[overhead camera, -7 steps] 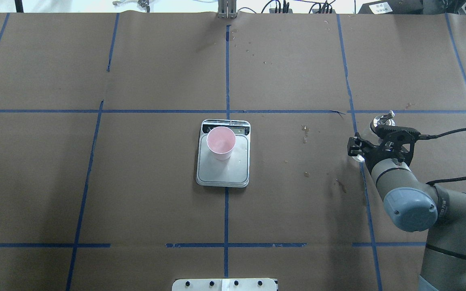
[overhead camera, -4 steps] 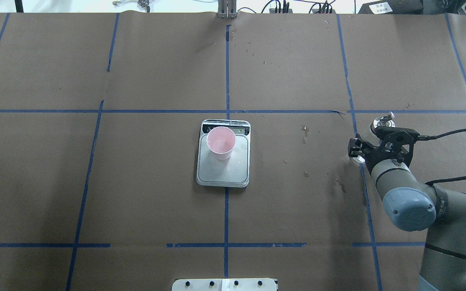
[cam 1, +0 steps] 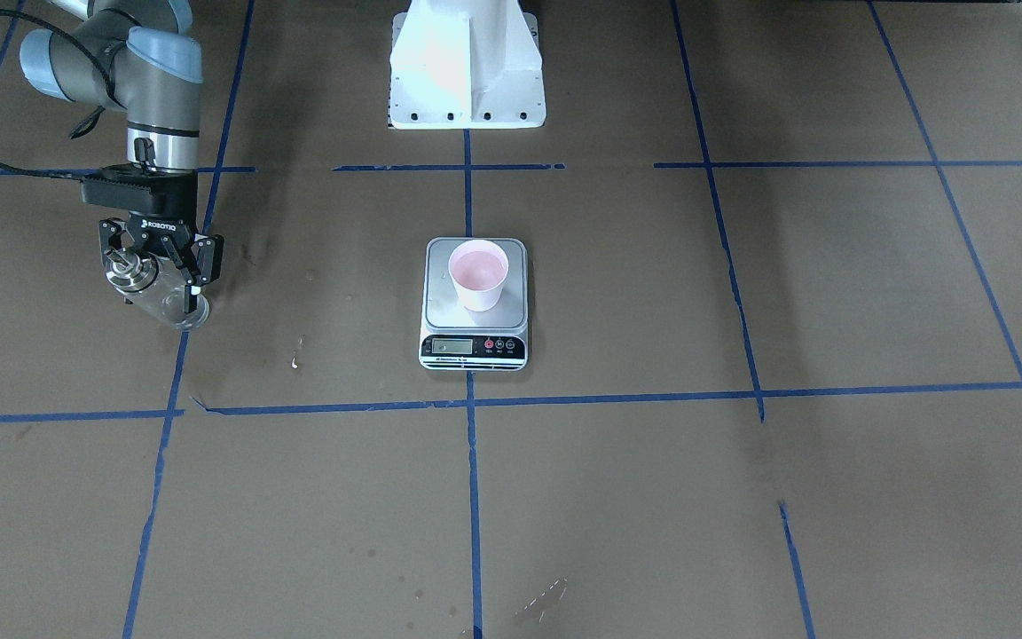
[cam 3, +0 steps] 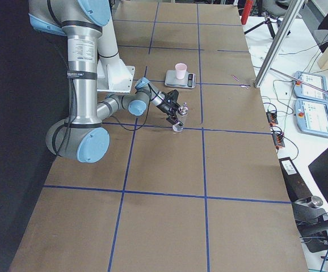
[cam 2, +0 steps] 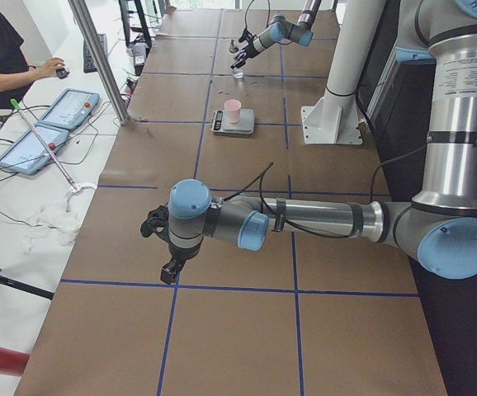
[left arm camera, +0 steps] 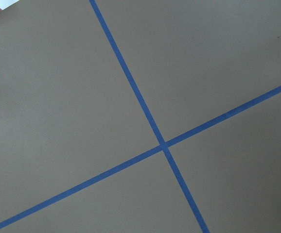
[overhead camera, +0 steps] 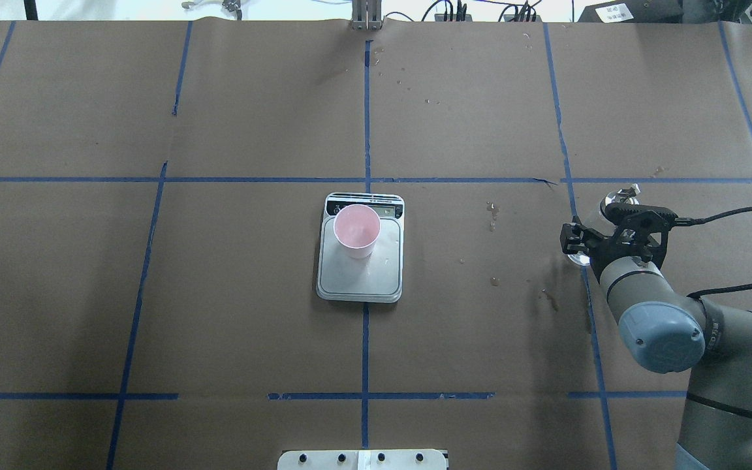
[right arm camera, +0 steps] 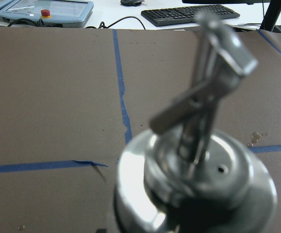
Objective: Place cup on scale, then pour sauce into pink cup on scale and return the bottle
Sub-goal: 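Lower the sauce bottle onto the table with the right gripper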
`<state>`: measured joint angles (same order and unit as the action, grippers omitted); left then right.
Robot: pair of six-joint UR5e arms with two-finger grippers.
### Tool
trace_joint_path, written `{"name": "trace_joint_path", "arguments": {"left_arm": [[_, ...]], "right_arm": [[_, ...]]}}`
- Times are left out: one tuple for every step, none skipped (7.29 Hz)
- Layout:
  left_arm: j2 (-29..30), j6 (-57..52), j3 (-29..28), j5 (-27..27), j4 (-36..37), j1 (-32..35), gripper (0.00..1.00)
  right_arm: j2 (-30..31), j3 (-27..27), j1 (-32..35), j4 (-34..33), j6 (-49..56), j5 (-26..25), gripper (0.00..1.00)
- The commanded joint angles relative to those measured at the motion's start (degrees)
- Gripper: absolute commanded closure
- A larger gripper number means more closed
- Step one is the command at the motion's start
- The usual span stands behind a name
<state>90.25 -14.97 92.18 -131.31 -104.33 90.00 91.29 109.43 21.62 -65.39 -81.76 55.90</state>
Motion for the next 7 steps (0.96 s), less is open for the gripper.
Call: {"name": "trace_joint_path", "arguments": {"left_arm": [[0.0, -0.1, 0.1, 0.0, 0.0, 0.0, 0.0], [0.0, 0.0, 0.0, 0.0, 0.0, 0.0, 0.0], [0.0, -0.1, 0.0, 0.1, 0.0, 0.0, 0.0], [0.0, 0.0, 0.0, 0.0, 0.0, 0.0, 0.0], [0.0, 0.0, 0.0, 0.0, 0.0, 0.0, 0.0], [0.1, 0.0, 0.0, 0.0, 0.0, 0.0, 0.0], [0.1, 0.0, 0.1, 0.0, 0.0, 0.0, 0.0]], "right_arm": [[0.0, -0.1, -0.1, 0.0, 0.0, 0.0, 0.07], [0.0, -0.1, -0.1, 0.0, 0.0, 0.1, 0.01], [0.0, 0.8, 0.0, 0.0, 0.3, 2.8, 0.0], [0.0, 2.0, 0.1, -0.4, 0.3, 7.2, 0.0], [0.2, 2.0, 0.1, -0.7, 0.4, 8.3, 0.0], [0.8, 2.3, 0.4, -1.0, 0.8, 10.8, 0.0], [1.0, 3.1, 0.5, -3.2, 3.5, 12.5, 0.0]]}}
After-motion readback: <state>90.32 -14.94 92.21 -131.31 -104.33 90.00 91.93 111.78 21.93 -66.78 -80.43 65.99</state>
